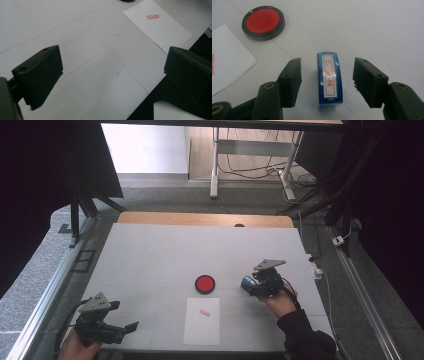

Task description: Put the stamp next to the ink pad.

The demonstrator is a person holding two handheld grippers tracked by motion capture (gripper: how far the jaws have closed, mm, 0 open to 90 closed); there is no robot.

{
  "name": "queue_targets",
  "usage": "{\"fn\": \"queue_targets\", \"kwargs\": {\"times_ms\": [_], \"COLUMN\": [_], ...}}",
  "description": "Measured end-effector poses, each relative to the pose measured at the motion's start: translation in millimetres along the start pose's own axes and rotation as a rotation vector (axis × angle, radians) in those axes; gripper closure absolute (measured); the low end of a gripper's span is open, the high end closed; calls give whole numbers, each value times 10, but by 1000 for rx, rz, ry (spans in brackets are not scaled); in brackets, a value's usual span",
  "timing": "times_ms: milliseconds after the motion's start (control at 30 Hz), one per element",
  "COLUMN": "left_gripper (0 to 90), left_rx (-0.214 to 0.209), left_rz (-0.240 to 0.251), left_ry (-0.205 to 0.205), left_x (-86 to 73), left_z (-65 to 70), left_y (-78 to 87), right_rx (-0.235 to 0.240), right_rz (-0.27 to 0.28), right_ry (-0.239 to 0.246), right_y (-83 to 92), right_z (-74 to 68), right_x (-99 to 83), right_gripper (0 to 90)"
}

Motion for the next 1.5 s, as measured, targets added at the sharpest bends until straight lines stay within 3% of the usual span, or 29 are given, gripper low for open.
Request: {"fn": "queue_targets", "kwargs": {"times_ms": [233,533,833,1500], "left_gripper": [19,18,18,12], "left_rx": [-1,4,4,6], "left_rz": [2,5,7,10], "left_ry": [2,5,10,25], "left_x": [-3,-5,-6,-8], "left_z": [1,-2,-9,-21], "left_y": [4,8,10,18], "right_rx": [-1,26,30,29], "right_rz": [28,54,69,112], "right_ry": [2,-40,-37,-29], "right_y": [74,172,344,705], "right_z": [-64,-141,-257,-459], "right_x": [59,108,149,-26], "right_gripper": [257,155,35,0]}}
Point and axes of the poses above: each handheld gripper's, and its own axes: y roughly backward along the jaws, x roughly out of its top, z roughly to its right, the point moved 4 cm from there along -y, roughly forward along the jaws, and after that the axes turned 8 degrees about y, right-handed, at the moved point
